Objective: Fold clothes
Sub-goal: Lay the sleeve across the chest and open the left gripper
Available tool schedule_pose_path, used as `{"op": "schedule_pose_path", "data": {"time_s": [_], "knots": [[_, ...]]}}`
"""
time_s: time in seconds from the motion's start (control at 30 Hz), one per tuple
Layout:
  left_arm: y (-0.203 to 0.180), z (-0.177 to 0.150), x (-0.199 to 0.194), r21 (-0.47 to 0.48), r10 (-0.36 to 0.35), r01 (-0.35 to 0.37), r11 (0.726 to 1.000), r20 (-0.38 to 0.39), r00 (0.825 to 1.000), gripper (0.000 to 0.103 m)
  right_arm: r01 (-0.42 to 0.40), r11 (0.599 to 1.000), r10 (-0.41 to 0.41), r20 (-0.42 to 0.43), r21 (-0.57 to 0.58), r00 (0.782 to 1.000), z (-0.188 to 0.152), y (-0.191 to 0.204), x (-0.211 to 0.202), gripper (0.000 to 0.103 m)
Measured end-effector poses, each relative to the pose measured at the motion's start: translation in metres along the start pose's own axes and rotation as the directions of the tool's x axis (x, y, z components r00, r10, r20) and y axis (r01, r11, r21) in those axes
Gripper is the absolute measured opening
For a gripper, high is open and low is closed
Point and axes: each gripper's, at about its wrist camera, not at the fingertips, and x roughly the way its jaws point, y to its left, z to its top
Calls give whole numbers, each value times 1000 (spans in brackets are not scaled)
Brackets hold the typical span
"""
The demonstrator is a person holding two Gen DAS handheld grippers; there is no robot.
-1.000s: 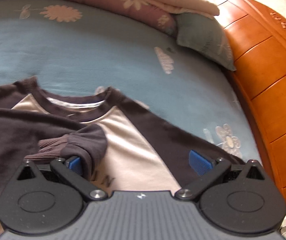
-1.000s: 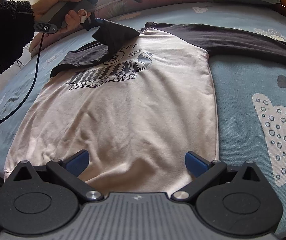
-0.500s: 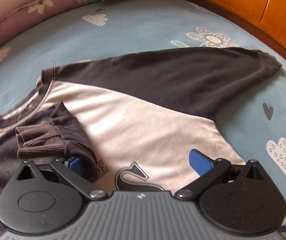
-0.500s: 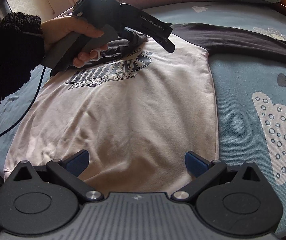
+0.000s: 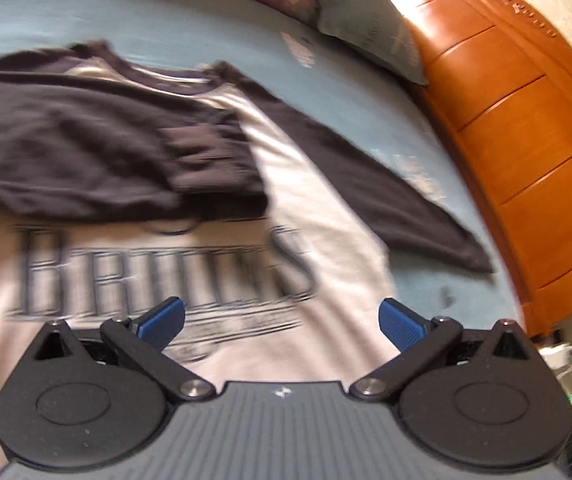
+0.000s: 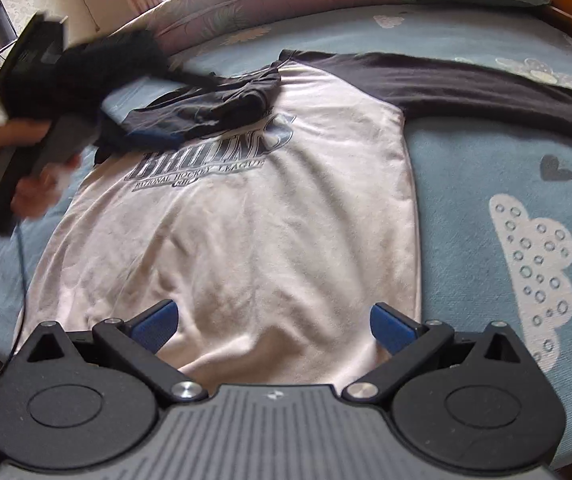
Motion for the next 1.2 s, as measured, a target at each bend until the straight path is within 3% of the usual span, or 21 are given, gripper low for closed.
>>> {"op": "schedule_pose_path", "data": {"time_s": [0.07,0.2,0.33,0.5,0.67,0.8,0.9,1.0,1.2], "knots": [[10,-12,-11,31,69,-70,997,32,997,102,29,999,-29,5,-21,1000,8,3,-1,103],[34,-27,-30,66,122,-127,990,72,990,102,70,995,-70,2,-71,998,35,15,5,103],[51,-40,-47,69,155,-162,984,95,983,102,28,996,-27,14,-84,1000,82,25,16,103],[72,-45,-75,50,159,-166,985,126,979,102,116,977,-116,12,-178,993,158,49,64,103],[101,-39,-94,36,272,-278,960,116,955,102,178,926,-201,-37,-332,979,214,91,141,103],[120,-40,-100,5,283,-286,958,125,951,102,218,878,-271,-69,-426,960,235,118,200,103],[127,-42,-101,-11,259,-260,966,133,957,102,286,821,-372,-83,-494,925,233,125,235,103],[132,-45,-101,-19,251,-251,968,133,959,102,337,764,-443,-68,-551,894,227,119,244,103],[129,-48,-97,-32,243,-241,970,134,961,102,428,805,-481,-29,-412,876,239,62,207,103]]}}
